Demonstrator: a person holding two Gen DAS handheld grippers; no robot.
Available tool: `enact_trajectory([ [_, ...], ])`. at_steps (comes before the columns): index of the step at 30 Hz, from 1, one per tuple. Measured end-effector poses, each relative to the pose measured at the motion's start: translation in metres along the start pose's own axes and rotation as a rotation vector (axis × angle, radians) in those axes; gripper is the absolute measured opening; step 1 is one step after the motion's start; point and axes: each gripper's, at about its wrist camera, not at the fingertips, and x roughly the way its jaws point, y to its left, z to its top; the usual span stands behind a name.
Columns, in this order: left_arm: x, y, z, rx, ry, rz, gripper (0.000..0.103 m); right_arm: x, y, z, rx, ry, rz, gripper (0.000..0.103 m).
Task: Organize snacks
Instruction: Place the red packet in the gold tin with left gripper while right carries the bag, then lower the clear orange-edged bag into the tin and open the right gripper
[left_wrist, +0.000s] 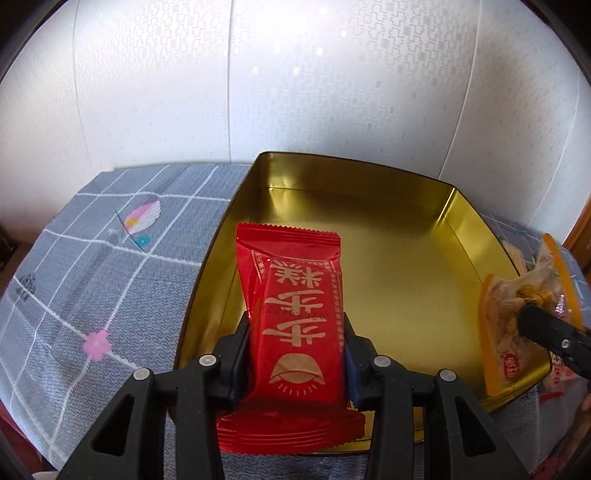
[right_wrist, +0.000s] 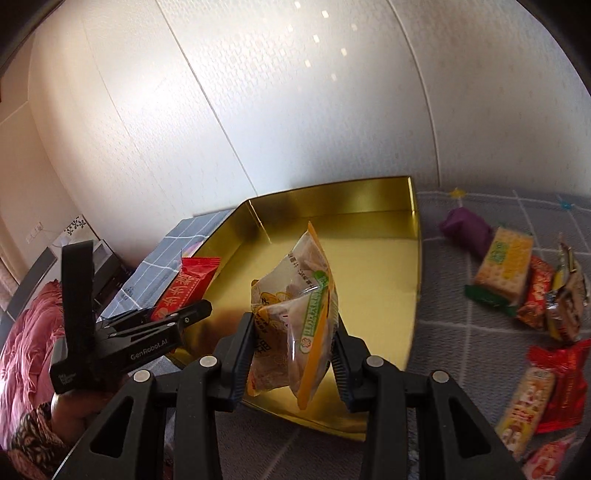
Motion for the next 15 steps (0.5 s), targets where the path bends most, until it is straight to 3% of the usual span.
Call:
enact_trajectory([
  [4, 0.000, 0.000, -0.001, 0.007, -0.022, 0.039, 0.050, 0.017, 0.010, 0.002, 0.000, 0.035, 0.024, 0.039],
  [8, -0.012, 0.009, 0.001, -0.064, -0.072, -0.006, 0.059, 0.026, 0.014, 0.003, -0.006, 0.053, 0.029, 0.039],
  [11, -0.025, 0.014, -0.002, -0.110, -0.130, -0.019, 0.074, 0.034, 0.015, 0.002, 0.008, 0.073, 0.031, 0.039],
  [15, -0.036, 0.019, -0.003, -0.159, -0.178, -0.025, 0.079, 0.040, 0.012, 0.001, 0.032, 0.103, 0.038, 0.039],
])
